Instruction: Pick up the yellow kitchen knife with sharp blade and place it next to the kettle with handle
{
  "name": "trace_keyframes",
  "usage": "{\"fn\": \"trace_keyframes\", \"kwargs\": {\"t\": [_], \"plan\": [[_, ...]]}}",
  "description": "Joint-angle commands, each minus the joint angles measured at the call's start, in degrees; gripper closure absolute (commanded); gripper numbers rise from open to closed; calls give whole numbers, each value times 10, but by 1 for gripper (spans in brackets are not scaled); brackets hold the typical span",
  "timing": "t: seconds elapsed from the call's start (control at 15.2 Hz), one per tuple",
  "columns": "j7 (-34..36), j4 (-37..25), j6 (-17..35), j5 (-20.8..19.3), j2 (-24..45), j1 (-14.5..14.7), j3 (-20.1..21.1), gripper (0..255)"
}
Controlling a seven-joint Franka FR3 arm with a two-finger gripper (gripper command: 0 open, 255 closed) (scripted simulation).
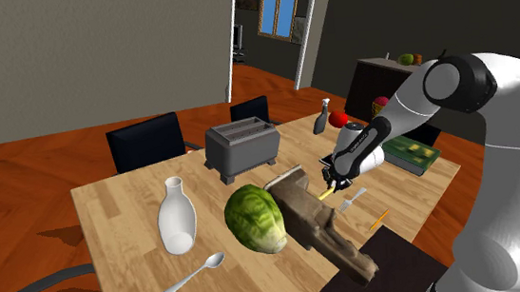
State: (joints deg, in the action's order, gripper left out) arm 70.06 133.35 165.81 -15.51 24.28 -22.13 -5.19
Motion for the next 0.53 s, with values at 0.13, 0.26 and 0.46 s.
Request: {"fn": "trace_keyframes", "kwargs": {"t": [0.13, 0.26, 0.46], "plan": [[0, 0, 0, 0, 0, 0, 0, 255], [-2, 2, -6, 1, -8, -2, 1, 255], [-8, 6, -25, 6, -31, -5, 6, 255]]}}
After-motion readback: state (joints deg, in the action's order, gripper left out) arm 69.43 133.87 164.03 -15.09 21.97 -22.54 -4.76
